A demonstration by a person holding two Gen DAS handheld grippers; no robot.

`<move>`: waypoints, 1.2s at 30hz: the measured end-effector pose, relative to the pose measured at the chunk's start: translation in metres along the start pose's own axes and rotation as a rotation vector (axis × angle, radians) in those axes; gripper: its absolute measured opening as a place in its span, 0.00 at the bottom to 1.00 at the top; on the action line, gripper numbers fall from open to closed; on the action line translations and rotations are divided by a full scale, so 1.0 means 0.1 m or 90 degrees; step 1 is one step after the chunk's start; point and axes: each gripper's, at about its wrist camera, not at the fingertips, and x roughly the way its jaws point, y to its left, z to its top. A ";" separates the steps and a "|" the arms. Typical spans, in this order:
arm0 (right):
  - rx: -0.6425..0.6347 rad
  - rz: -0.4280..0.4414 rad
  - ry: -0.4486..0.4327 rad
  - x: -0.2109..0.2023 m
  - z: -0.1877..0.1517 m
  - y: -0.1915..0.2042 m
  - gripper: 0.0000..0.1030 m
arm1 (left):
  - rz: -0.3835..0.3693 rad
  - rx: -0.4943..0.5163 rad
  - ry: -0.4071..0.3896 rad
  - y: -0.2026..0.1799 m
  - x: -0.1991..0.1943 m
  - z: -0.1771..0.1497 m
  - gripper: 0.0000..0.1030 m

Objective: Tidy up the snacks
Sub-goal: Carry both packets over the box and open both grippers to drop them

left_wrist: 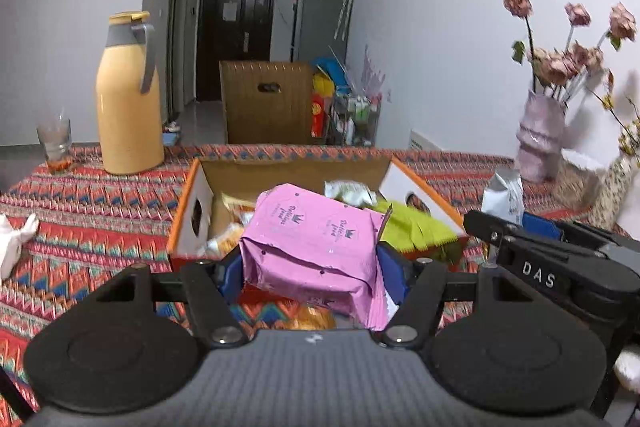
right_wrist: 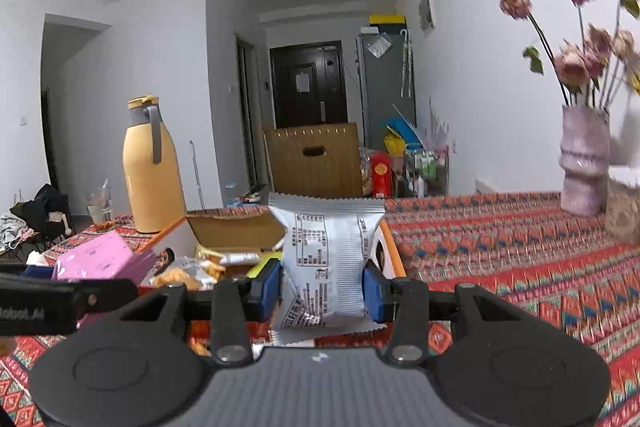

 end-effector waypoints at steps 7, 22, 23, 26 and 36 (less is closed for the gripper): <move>-0.007 -0.004 -0.004 0.29 0.26 0.06 0.41 | 0.018 -0.015 -0.020 0.10 0.25 0.26 0.65; -0.022 -0.020 0.023 1.18 0.48 0.09 0.41 | 0.065 -0.064 -0.013 0.34 1.14 0.62 0.65; -0.022 -0.022 0.025 1.24 0.48 0.08 0.41 | 0.071 -0.067 -0.013 0.35 1.20 0.61 0.65; -0.020 -0.028 0.029 1.38 0.44 0.06 0.41 | 0.079 -0.068 -0.006 0.37 1.35 0.53 0.65; -0.005 -0.004 0.077 1.65 0.23 -0.06 0.41 | 0.055 -0.097 0.040 0.56 1.60 0.33 0.65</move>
